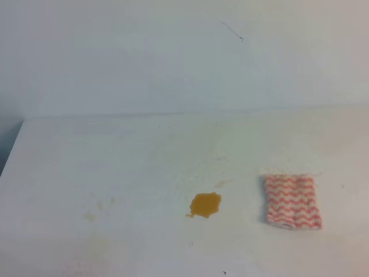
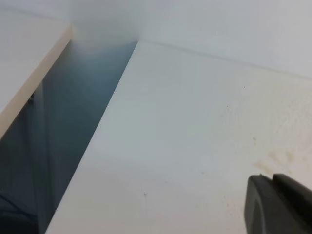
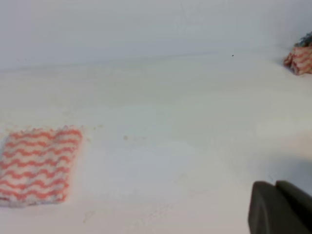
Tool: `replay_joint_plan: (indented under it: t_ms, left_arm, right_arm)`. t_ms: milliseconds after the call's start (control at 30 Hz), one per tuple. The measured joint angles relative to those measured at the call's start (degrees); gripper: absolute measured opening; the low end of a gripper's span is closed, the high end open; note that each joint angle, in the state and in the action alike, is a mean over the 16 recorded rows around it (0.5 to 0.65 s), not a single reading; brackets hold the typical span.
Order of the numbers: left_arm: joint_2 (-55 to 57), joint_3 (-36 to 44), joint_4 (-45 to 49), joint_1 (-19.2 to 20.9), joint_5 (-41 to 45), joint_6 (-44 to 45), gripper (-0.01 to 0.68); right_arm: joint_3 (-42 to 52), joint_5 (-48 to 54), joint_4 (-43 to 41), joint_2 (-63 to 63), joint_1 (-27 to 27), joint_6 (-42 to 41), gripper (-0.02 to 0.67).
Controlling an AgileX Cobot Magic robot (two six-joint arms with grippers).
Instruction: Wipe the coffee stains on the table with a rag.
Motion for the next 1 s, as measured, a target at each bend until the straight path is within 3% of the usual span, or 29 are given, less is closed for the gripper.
replay_joint_plan:
  t_ms: [1000]
  left_arm:
    - [-0.2, 0.0, 0.0, 0.0, 0.0, 0.0, -0.001]
  right_arm:
    - [0.0, 0.0, -0.1, 0.0, 0.0, 0.0, -0.004]
